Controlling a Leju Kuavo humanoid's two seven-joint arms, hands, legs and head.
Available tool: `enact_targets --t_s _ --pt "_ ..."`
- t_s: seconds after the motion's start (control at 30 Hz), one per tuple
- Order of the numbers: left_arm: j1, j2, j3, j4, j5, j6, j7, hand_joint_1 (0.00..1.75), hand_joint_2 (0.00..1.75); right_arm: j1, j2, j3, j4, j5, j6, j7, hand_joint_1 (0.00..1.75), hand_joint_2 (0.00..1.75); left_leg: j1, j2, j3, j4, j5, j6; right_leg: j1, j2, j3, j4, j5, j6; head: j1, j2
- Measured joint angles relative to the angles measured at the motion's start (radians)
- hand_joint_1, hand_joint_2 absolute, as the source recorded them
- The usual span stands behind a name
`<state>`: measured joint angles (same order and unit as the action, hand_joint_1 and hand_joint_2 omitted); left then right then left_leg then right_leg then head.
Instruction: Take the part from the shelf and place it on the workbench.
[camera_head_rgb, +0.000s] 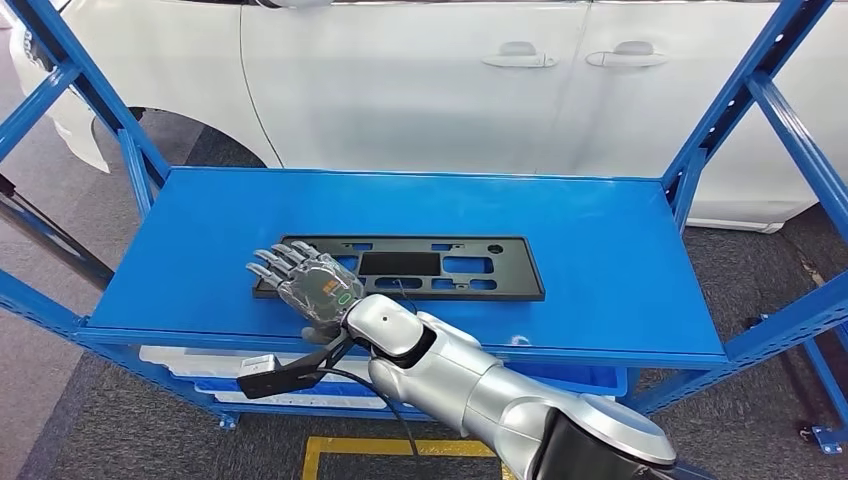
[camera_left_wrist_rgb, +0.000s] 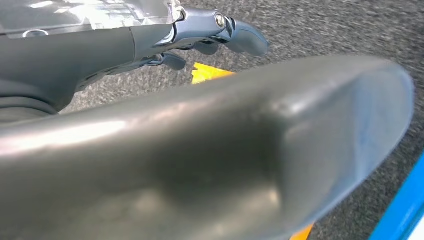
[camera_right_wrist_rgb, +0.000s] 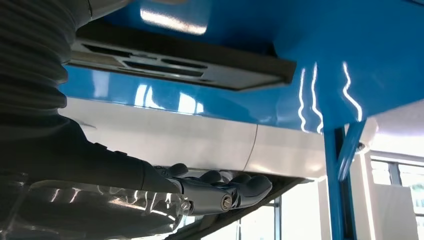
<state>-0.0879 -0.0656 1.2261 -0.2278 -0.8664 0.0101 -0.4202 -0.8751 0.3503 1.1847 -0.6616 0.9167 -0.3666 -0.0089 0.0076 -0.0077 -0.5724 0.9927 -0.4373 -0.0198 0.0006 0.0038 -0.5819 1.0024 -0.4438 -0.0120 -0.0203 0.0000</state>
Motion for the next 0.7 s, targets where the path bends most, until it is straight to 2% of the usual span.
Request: enact_targets --t_s 0.07,0.1,0.17,0.2,0.23,0.27,0.3,0.33,0.4,0.43,0.5,0.57,0.6,0.63,0.7 --pt "0.002 0.001 0.000 0.000 0.000 -0.001 -0.001 0.00 0.00 -0.003 0.000 0.016 0.025 -0.002 -0.003 0.005 0.00 1.75 0.004 0.001 0.003 -0.008 0.005 0.013 0.000 0.000 -0.007 0.020 -0.017 0.010 0.002 0.000" --pt "0.001 0.001 0.000 0.000 -0.001 -0.001 -0.001 0.00 0.00 -0.005 0.000 0.023 0.036 -0.002 -0.006 0.009 0.00 1.75 0.006 0.002 0.005 -0.012 0.007 0.018 -0.001 0.000 -0.024 0.058 -0.040 0.014 0.003 0.000" --pt "0.000 0.001 0.000 0.000 -0.003 -0.002 -0.002 0.00 0.00 -0.006 0.000 0.037 0.058 -0.001 -0.012 0.018 0.00 1.75 0.005 0.003 0.005 -0.014 0.009 0.025 -0.003 -0.001 -0.087 0.193 -0.107 0.019 0.006 0.000" --pt "0.000 0.002 0.000 0.000 -0.003 -0.003 -0.002 0.00 0.00 -0.004 -0.001 0.044 0.067 0.000 -0.015 0.023 0.00 1.75 0.004 0.004 0.004 -0.013 0.008 0.027 -0.004 -0.001 -0.121 0.260 -0.130 0.021 0.006 0.000" --pt "0.001 0.002 0.000 0.000 -0.004 -0.003 -0.002 0.00 0.00 -0.002 -0.001 0.051 0.076 0.002 -0.016 0.029 0.00 1.75 0.003 0.003 0.004 -0.012 0.008 0.027 -0.004 -0.001 -0.141 0.297 -0.136 0.021 0.006 0.000" --pt "0.001 0.003 0.000 0.000 -0.004 -0.003 -0.002 0.00 0.00 -0.001 -0.002 0.058 0.083 0.005 -0.016 0.035 0.00 1.75 0.002 0.003 0.004 -0.011 0.007 0.028 -0.004 -0.001 -0.142 0.295 -0.122 0.019 0.006 0.000" --pt "0.001 0.003 0.000 0.000 -0.004 -0.003 -0.004 0.00 0.00 -0.001 -0.002 0.065 0.088 0.009 -0.016 0.043 0.00 1.75 0.001 0.002 0.004 -0.009 0.006 0.027 -0.004 -0.001 -0.121 0.248 -0.091 0.016 0.006 0.000" --pt "0.001 0.003 0.000 0.000 -0.004 -0.004 -0.005 0.00 0.00 -0.001 -0.002 0.071 0.092 0.013 -0.016 0.050 0.00 1.75 0.000 0.001 0.004 -0.006 0.004 0.026 -0.003 -0.001 -0.086 0.173 -0.051 0.010 0.006 0.000" --pt "0.001 0.003 0.000 0.000 -0.004 -0.005 -0.010 0.00 0.00 -0.005 -0.001 0.083 0.098 0.021 -0.016 0.067 0.00 1.75 -0.003 0.000 0.002 0.000 0.000 0.021 0.001 -0.001 -0.025 0.044 -0.004 0.000 0.006 0.000" --pt "0.001 0.004 0.000 0.000 -0.004 -0.005 -0.012 0.00 0.00 -0.006 -0.001 0.088 0.101 0.023 -0.016 0.075 0.00 1.75 -0.004 0.000 0.001 0.001 -0.001 0.016 0.004 -0.001 -0.012 0.014 0.003 -0.004 0.005 0.000" --pt "0.001 0.005 0.000 0.000 -0.005 -0.006 -0.015 0.00 0.00 -0.008 0.000 0.096 0.113 0.027 -0.018 0.093 0.00 1.75 -0.003 0.001 0.000 0.000 -0.001 0.005 0.007 -0.001 -0.011 0.003 0.004 -0.010 0.005 0.000" --pt "0.001 0.006 0.000 0.001 -0.007 -0.007 -0.015 0.00 0.00 -0.012 0.000 0.099 0.129 0.030 -0.025 0.111 0.00 1.75 -0.001 0.001 -0.004 0.012 -0.012 -0.007 0.002 -0.001 -0.006 -0.006 0.010 -0.019 0.005 0.000" --pt "0.001 0.008 0.000 0.001 -0.009 -0.008 -0.015 0.00 0.00 -0.015 0.001 0.101 0.138 0.031 -0.031 0.119 0.00 1.75 0.000 0.002 -0.016 0.041 -0.030 -0.013 -0.001 -0.002 -0.003 -0.012 0.012 -0.022 0.003 0.000" --pt "0.001 0.010 0.000 0.001 -0.011 -0.008 -0.015 0.00 0.00 -0.018 0.002 0.102 0.150 0.033 -0.039 0.128 0.00 1.75 0.003 0.002 -0.039 0.093 -0.060 -0.019 -0.004 -0.003 0.000 -0.015 0.013 -0.025 0.002 0.000" --pt "0.002 0.015 0.000 0.002 -0.015 -0.009 -0.014 0.00 0.00 -0.022 0.002 0.102 0.184 0.035 -0.060 0.149 0.00 1.75 0.006 0.002 -0.106 0.234 -0.121 -0.029 -0.004 -0.004 0.000 -0.015 0.013 -0.026 0.001 0.000"
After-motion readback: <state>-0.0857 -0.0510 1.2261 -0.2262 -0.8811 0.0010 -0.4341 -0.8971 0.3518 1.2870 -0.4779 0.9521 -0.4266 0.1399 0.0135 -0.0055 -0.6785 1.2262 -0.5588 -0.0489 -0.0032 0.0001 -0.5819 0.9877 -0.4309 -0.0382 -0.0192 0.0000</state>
